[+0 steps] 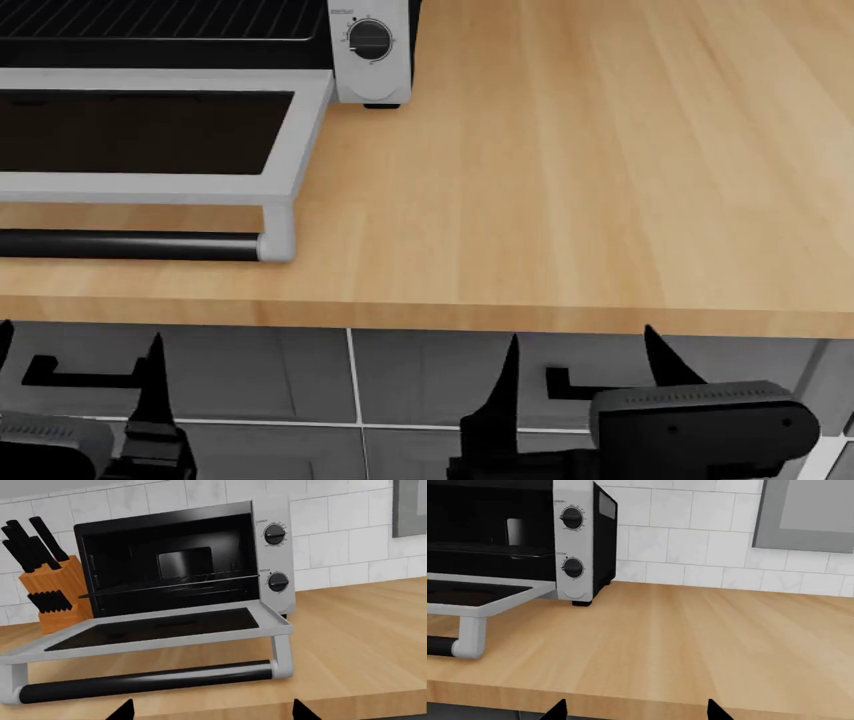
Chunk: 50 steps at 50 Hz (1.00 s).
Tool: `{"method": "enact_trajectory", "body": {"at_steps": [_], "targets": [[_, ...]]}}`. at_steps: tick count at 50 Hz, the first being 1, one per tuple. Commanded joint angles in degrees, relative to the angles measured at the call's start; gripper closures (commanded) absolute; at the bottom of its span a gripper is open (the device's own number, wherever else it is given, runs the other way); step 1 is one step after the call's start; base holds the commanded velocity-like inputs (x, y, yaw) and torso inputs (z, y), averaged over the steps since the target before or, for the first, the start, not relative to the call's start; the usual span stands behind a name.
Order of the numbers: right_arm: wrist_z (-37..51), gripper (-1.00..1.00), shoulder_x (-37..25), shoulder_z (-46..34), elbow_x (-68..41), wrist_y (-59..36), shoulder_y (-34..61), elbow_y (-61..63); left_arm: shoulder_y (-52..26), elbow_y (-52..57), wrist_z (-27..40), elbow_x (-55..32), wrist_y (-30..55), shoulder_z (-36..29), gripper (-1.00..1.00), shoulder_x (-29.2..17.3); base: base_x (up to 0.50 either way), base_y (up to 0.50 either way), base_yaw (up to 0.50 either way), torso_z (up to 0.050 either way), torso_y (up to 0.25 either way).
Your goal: Fully slide the toaster oven rack0 out.
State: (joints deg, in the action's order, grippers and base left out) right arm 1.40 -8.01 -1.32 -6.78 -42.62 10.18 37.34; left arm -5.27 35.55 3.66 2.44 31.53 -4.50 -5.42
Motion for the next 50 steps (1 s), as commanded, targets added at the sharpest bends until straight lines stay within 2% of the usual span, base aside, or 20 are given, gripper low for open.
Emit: {"method": "enact_trajectory", "body": {"at_steps": [1, 12, 29, 38, 50], "targets": [[-0.08, -1.0, -2.54, 0.84, -2.66, -19.71, 12.9, 9.4, -10.92, 10.85, 0.15, 1.37, 17.13, -1.03, -1.0, -1.44, 0.0, 0.0, 0.0, 0.0, 0.0], [-0.55, -1.0, -3.03, 1.24, -5.2, -33.95, 26.56, 12.45, -24.15, 17.32, -1.29, 1.01, 32.89, -1.24, -1.0, -1.63, 0.0, 0.0, 0.0, 0.0, 0.0], [0.34, -1.0, -3.39, 1.23, -5.44, -35.16, 27.91, 12.62, -26.07, 19.1, -1.18, 0.05, 36.47, -1.86, -1.0, -1.6, 0.0, 0.0, 0.0, 0.0, 0.0], [0.43, -1.0, -3.15, 1.79, -5.92, -35.28, 28.16, 12.88, -25.68, 18.3, -1.3, -0.85, 35.14, -1.74, -1.0, -1.44, 0.0, 0.0, 0.0, 0.0, 0.0], [0.98, -1.0, -3.22, 1.91, -6.23, -35.46, 28.12, 13.75, -25.54, 19.64, -1.18, -1.55, 35.67, -1.24, -1.0, -1.62, 0.46, 0.03, 0.0, 0.0, 0.0]]}}
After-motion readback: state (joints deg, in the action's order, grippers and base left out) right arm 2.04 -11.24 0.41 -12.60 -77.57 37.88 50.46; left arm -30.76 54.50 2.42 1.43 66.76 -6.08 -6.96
